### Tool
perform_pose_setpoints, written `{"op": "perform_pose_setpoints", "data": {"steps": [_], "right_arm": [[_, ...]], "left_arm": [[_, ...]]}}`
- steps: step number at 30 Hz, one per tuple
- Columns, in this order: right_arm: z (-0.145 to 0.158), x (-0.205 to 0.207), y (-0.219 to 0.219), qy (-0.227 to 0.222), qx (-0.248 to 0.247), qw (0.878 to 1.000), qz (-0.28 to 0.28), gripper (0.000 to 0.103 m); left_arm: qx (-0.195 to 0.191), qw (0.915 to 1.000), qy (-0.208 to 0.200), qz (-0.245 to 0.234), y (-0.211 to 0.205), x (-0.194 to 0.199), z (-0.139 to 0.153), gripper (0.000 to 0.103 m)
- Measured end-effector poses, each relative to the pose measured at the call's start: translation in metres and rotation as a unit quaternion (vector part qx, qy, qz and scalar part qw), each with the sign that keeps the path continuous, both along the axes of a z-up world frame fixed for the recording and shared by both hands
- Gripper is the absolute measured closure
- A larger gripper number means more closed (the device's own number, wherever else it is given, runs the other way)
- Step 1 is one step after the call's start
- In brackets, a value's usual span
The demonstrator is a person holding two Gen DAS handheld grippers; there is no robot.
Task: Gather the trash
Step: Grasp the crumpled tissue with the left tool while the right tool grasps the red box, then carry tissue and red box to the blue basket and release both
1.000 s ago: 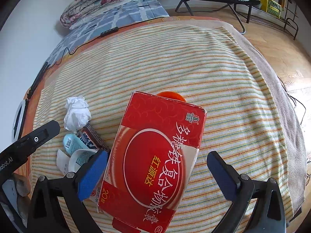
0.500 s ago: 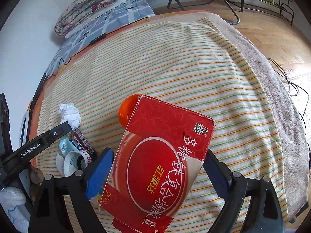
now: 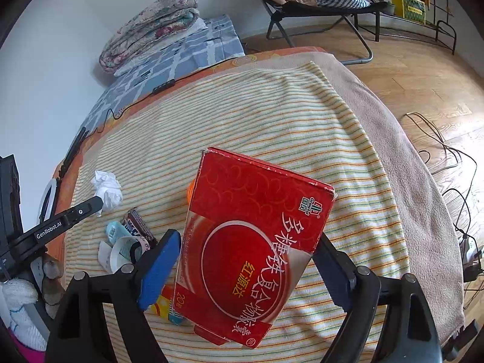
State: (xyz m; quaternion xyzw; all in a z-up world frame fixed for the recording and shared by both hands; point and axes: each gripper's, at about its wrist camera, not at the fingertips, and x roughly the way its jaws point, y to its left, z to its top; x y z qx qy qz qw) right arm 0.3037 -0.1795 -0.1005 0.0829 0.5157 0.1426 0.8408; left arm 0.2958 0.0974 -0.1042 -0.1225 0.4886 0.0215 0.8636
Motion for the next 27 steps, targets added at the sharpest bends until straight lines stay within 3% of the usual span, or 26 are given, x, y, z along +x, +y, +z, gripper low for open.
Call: {"op": "perform_pose_setpoints", "data": {"steps": [4,16,27], "right_arm": [[0.014,-0.007,-0.004,-0.015,0.005,1.0,0.004,0.016],[0.068,-0.047,0.006,-0.103,-0.014,0.993,0.053,0.017],[0.084,-0.103,0.008,-0.123,-0.019,0.987,0.1,0.017]], "left_arm": [[-0.019,0.9998,-0.012,-0.001,0.001,-0.01,0.006,0.094],[0.003,0.9978,-0.052,-0.041,-0.017,-0.082,0.051,0.094],[-0.013,0.996,-0.06,-0.065,-0.044,-0.166,0.066,0.094]]}}
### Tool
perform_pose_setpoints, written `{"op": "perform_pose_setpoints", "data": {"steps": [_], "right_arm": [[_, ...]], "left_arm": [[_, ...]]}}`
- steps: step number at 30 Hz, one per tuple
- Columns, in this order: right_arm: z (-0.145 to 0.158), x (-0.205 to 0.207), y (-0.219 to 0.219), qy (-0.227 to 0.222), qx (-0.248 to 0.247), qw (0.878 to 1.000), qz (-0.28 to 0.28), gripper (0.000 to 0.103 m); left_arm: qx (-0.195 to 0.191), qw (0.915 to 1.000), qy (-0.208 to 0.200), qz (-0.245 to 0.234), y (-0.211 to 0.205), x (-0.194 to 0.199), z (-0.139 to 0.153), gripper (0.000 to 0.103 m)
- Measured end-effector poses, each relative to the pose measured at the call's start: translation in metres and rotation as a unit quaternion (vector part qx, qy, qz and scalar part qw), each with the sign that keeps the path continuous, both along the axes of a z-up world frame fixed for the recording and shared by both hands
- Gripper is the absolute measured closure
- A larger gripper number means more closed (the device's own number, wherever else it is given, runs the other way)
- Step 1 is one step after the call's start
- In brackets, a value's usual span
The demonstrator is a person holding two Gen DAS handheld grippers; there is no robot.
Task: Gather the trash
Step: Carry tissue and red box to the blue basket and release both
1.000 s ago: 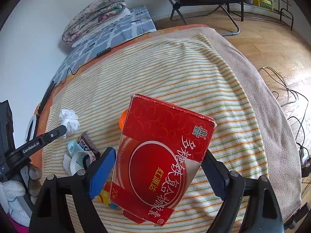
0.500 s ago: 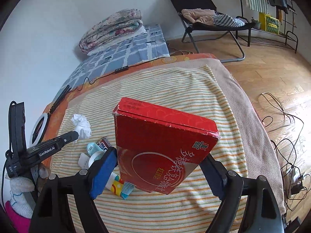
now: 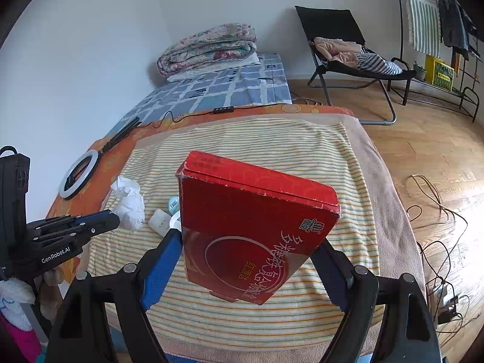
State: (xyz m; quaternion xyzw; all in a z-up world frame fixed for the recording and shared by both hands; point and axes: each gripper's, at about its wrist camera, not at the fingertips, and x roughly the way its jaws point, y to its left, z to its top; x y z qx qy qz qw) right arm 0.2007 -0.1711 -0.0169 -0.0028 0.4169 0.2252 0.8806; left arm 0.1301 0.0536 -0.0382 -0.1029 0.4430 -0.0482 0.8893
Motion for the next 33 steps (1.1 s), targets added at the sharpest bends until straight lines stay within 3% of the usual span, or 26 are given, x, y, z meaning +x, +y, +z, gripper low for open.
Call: {"op": "perform_pose_setpoints", "data": {"steps": [7,17,33], "right_arm": [[-0.002,-0.045,-0.009,0.006,0.0,1.0,0.022,0.017],[-0.016,-0.107,-0.026,0.016,-0.005,0.999,0.047,0.017],[-0.061,-0.155,-0.029,0.058,-0.021,0.996,0.063,0.017]], "left_arm": [[-0.005,1.0,0.005,-0.003,-0.021,-0.055,-0.004,0.094],[-0.016,0.9993,0.033,-0.007,-0.05,-0.123,-0.032,0.094],[-0.036,0.9939,0.104,-0.004,-0.072,-0.171,-0.1,0.094]]}}
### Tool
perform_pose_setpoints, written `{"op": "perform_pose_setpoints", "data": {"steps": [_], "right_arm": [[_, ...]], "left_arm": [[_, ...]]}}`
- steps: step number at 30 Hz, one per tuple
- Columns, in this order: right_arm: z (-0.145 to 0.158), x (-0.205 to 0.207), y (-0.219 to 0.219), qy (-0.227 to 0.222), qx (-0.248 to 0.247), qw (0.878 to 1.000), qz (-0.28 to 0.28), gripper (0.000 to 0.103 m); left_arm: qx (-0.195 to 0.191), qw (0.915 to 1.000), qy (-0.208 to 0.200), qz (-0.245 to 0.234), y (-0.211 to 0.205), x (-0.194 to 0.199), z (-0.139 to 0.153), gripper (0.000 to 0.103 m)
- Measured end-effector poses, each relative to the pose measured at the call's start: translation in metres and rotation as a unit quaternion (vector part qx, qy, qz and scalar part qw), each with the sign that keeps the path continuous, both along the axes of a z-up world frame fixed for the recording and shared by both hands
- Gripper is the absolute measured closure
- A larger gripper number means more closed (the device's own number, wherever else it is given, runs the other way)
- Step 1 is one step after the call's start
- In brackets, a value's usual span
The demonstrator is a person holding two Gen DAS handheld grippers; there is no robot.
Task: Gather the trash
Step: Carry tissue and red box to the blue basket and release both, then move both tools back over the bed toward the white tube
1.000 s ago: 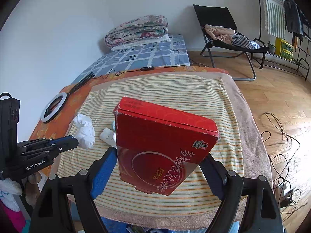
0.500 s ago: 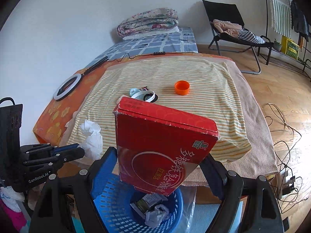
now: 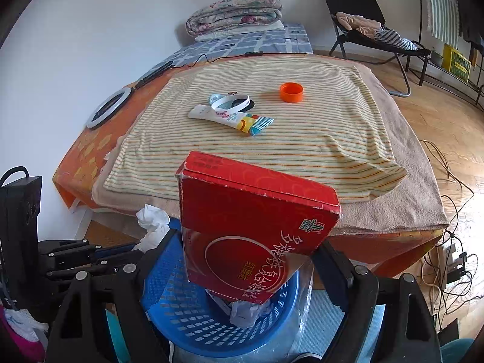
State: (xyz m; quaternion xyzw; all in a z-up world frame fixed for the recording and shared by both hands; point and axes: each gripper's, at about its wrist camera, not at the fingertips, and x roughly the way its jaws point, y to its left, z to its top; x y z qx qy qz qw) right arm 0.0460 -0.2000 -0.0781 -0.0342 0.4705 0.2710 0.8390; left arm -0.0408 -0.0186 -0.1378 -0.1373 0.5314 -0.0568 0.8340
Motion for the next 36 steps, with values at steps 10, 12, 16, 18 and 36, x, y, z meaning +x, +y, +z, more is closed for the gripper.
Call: {"op": "perform_pose_setpoints", "data": {"steps": [10,12,16,18,36], "right_arm": [[-0.035,-0.014,0.004,0.036,-0.017,0.999,0.004,0.017],[-0.042,-0.015,0.004,0.043,-0.02,0.999,0.003,0.017],[-0.049,-0.017,0.006,0.047,-0.029,0.998,0.004,0.017],[-0.05,-0.017,0.006,0.048,-0.03,0.998,0.003,0.016],[-0.074,-0.013,0.007,0.091,-0.057,0.994,-0.003,0.016]], "left_arm": [[0.007,0.9991,0.041,0.002,-0.006,-0.012,-0.037,0.094],[0.008,0.9989,0.045,0.002,-0.006,-0.013,-0.041,0.094],[0.012,0.9989,0.046,0.001,-0.007,-0.012,-0.042,0.094],[0.014,0.9988,0.046,0.001,-0.007,-0.012,-0.042,0.094],[0.025,0.9977,0.063,0.008,-0.007,-0.009,-0.053,0.054]]}}
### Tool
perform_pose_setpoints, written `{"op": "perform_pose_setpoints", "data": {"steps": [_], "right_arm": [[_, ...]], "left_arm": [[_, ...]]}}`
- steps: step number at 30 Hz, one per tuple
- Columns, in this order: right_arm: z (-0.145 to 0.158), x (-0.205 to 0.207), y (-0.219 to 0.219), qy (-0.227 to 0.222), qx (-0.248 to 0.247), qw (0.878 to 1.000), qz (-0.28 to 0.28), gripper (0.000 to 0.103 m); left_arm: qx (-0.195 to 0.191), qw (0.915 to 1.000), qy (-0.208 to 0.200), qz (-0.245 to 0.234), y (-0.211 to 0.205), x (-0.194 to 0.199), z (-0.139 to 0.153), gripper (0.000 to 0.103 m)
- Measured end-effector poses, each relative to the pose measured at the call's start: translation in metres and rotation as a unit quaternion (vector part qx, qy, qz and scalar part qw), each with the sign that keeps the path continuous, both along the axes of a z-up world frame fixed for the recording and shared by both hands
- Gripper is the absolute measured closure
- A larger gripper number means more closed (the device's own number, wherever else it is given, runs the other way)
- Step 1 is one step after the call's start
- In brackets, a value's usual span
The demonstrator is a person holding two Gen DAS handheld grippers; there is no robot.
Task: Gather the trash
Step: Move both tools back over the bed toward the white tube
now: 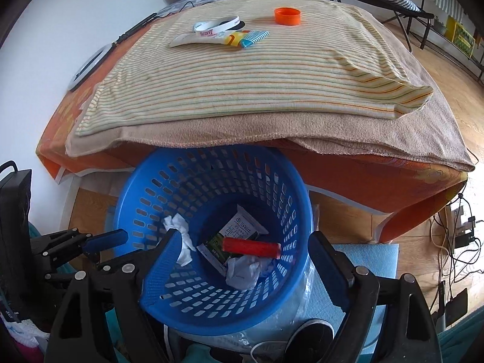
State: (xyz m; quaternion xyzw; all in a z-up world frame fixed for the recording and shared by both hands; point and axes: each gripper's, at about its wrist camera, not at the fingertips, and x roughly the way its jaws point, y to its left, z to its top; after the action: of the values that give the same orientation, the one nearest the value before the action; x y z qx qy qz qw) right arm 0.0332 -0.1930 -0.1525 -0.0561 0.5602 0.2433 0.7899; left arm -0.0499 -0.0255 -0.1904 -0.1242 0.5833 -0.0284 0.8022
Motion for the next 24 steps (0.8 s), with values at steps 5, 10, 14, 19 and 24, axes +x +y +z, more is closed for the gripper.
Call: {"op": "perform_pose_setpoints", "data": {"steps": [5,10,14,19,24], "right_arm": [[-0.002,0.001,-0.001,0.006,-0.003,1.0,-0.003,0.012],[-0.006,0.002,0.0,0.011,-0.011,1.0,-0.002,0.009],[-0.008,0.004,-0.001,0.016,-0.013,1.0,-0.007,0.002],[-0.008,0.008,-0.004,0.021,-0.003,1.0,-0.012,0.002],[-0.005,0.014,-0.007,0.021,0.002,1.0,-0.016,0.002]], "left_arm": [[0.005,1.0,0.003,0.0,-0.001,0.0,-0.002,0.04],[0.005,1.0,0.007,0.002,0.0,0.001,-0.003,0.038],[0.003,0.9999,0.009,0.004,0.0,0.002,-0.004,0.038],[-0.006,0.9999,0.008,0.008,0.001,0.003,-0.001,0.038],[-0.014,0.9998,0.001,0.012,0.004,0.008,0.007,0.038]]}}
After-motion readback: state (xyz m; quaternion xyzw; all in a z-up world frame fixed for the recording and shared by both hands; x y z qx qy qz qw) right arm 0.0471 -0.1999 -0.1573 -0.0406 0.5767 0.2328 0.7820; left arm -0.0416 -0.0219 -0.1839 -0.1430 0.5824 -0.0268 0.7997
